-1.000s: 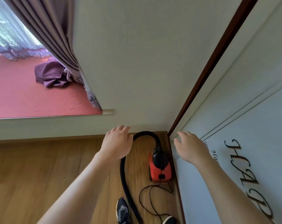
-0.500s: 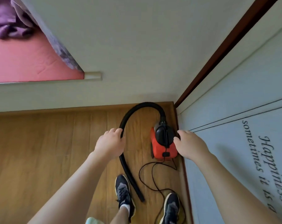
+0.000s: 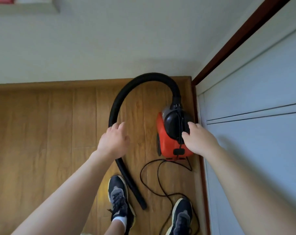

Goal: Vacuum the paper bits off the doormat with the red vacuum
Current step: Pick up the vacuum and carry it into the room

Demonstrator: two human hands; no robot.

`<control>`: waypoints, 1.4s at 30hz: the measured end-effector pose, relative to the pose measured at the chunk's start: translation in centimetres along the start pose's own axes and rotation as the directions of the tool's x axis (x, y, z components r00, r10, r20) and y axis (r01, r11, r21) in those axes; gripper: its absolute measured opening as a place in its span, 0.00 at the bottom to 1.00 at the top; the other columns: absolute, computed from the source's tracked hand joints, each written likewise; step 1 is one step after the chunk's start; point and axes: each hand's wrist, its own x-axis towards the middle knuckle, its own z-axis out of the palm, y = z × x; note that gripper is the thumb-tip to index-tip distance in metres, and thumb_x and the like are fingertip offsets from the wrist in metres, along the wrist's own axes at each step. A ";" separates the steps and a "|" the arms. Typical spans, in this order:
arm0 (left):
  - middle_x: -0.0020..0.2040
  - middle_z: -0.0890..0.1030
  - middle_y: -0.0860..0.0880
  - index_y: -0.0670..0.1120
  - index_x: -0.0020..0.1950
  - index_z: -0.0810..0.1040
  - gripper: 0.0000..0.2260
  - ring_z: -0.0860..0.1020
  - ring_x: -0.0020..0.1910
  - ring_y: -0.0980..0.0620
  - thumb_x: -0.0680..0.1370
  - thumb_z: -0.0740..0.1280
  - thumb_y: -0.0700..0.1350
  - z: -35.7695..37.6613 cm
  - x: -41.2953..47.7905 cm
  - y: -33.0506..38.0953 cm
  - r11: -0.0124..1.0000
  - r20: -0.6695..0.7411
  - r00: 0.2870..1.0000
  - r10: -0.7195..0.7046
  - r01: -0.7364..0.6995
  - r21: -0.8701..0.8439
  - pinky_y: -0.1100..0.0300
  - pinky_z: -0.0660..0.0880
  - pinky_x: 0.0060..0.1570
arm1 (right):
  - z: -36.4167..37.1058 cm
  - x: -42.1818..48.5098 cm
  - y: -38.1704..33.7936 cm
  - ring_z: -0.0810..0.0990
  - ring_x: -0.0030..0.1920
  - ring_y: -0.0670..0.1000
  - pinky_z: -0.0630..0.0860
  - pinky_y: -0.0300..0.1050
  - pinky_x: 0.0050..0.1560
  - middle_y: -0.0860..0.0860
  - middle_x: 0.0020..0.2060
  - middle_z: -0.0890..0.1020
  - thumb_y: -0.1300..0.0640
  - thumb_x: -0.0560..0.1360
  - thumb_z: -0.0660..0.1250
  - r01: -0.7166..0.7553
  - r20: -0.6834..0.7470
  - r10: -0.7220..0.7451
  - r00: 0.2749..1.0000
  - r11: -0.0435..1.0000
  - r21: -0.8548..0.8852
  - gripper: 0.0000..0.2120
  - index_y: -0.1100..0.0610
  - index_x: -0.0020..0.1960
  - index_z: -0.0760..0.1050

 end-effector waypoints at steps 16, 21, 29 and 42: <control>0.78 0.61 0.39 0.51 0.82 0.39 0.43 0.70 0.71 0.36 0.80 0.68 0.48 9.0 8.5 -7.1 0.913 -0.047 0.951 -0.304 0.277 -0.301 0.39 0.75 0.64 | 7.8 8.1 2.1 0.76 0.65 0.61 0.70 0.48 0.53 0.60 0.67 0.76 0.47 0.86 0.50 -0.069 -0.125 0.127 0.984 0.917 0.392 0.25 0.58 0.79 0.58; 0.75 0.66 0.38 0.53 0.82 0.40 0.42 0.76 0.65 0.35 0.80 0.67 0.44 10.8 9.7 -7.9 0.855 -0.029 0.939 -0.342 0.298 -0.425 0.38 0.78 0.59 | 9.5 9.5 2.8 0.80 0.58 0.57 0.72 0.48 0.50 0.52 0.57 0.79 0.47 0.86 0.52 -0.058 -0.114 0.135 0.984 0.857 0.512 0.23 0.58 0.76 0.62; 0.76 0.67 0.41 0.51 0.83 0.46 0.39 0.72 0.72 0.38 0.81 0.68 0.42 11.9 12.0 -8.4 0.772 -0.083 0.901 -0.426 0.314 -0.553 0.37 0.74 0.66 | 10.9 11.0 3.2 0.83 0.44 0.50 0.77 0.45 0.44 0.51 0.44 0.83 0.49 0.86 0.51 -0.032 -0.117 0.152 0.981 0.730 0.682 0.20 0.58 0.73 0.64; 0.66 0.76 0.43 0.47 0.75 0.61 0.25 0.78 0.61 0.39 0.81 0.67 0.43 11.2 9.4 -7.4 0.824 -0.151 0.924 -0.353 0.230 -0.517 0.43 0.80 0.55 | 10.5 10.6 1.6 0.77 0.33 0.49 0.77 0.48 0.39 0.52 0.36 0.79 0.50 0.86 0.52 -0.080 -0.084 0.227 0.970 0.627 0.775 0.19 0.56 0.74 0.64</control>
